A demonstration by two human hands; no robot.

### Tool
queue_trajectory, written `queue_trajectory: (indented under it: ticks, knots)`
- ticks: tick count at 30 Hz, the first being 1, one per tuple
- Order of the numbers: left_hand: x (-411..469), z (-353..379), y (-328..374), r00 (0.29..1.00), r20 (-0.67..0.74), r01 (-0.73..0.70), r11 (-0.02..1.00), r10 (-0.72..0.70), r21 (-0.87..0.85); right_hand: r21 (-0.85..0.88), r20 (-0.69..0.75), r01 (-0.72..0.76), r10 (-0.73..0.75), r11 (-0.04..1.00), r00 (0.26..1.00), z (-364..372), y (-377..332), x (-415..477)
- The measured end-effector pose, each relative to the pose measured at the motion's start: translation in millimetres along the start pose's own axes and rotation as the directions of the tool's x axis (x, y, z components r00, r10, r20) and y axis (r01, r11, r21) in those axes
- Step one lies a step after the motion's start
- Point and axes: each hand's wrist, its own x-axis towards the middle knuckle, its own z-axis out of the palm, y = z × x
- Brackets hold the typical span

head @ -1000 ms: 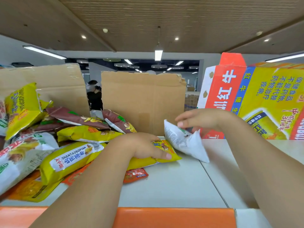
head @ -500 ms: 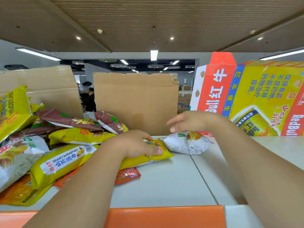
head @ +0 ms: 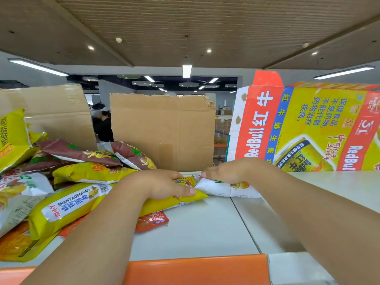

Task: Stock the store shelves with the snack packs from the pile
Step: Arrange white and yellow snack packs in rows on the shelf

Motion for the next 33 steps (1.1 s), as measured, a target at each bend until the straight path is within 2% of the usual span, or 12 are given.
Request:
queue_trajectory:
  ticks: [3,5,7,9,10,12,14,16,20,26,29,33]
  knots:
    - [-1.6,4.2,1.3,0.997,-0.068,-0.026,0.999,0.024,-0.027,0.105,-0.063,0.071,-0.064,0.992,0.996,8.5,12.0,-9.6]
    - [-1.3,4.7,3.9,0.974,-0.217,-0.098,0.988,0.070,-0.119,0.212,-0.174,0.116,-0.080,0.970,0.982,11.6,29.5,-16.3]
    - [-2.3,1.0,6.2,0.914,-0.395,-0.188,0.957,0.089,-0.219,0.349,-0.300,0.134,-0.025,0.928,0.954,10.8,47.0,-24.0]
    - [-5.0,-3.9,5.4,0.867,-0.490,-0.222,0.949,0.087,-0.225,0.432,-0.368,0.131,0.042,0.892,0.929,6.6,58.0,-30.0]
    - [-5.0,-5.6,3.6,0.870,-0.485,-0.208,0.959,0.091,-0.193,0.439,-0.377,0.134,0.047,0.889,0.925,4.9,61.3,-30.6]
    - [-5.4,-6.2,0.2,0.929,-0.359,-0.138,0.985,0.091,-0.105,0.380,-0.293,0.109,0.008,0.919,0.956,3.5,59.6,-33.1]
    - [-6.5,-2.9,-0.7,0.982,-0.176,-0.065,0.998,0.062,-0.011,0.255,-0.180,0.060,-0.013,0.965,0.984,2.9,54.7,-33.2]
    - [-7.2,-1.1,1.0,0.994,-0.098,-0.049,0.997,0.056,0.065,0.129,-0.143,0.016,0.003,0.991,0.990,1.7,51.0,-33.1]
    - [-9.5,-1.9,3.8,0.994,-0.083,-0.066,0.992,0.075,0.105,0.133,-0.102,0.038,-0.024,0.990,0.994,2.0,51.2,-34.7]
    - [-10.0,2.5,7.7,0.997,-0.068,-0.033,0.993,0.041,0.113,0.109,-0.123,0.130,-0.117,0.985,0.986,-2.8,48.6,-44.3]
    - [-8.9,3.7,8.2,0.998,-0.059,-0.023,0.992,0.030,0.122,0.071,-0.040,0.117,-0.115,0.991,0.993,2.2,39.4,-44.7]
    - [-8.5,5.8,11.0,1.000,-0.008,0.006,0.983,-0.004,0.186,0.029,-0.021,0.081,-0.081,0.996,0.997,9.1,27.2,-51.6]
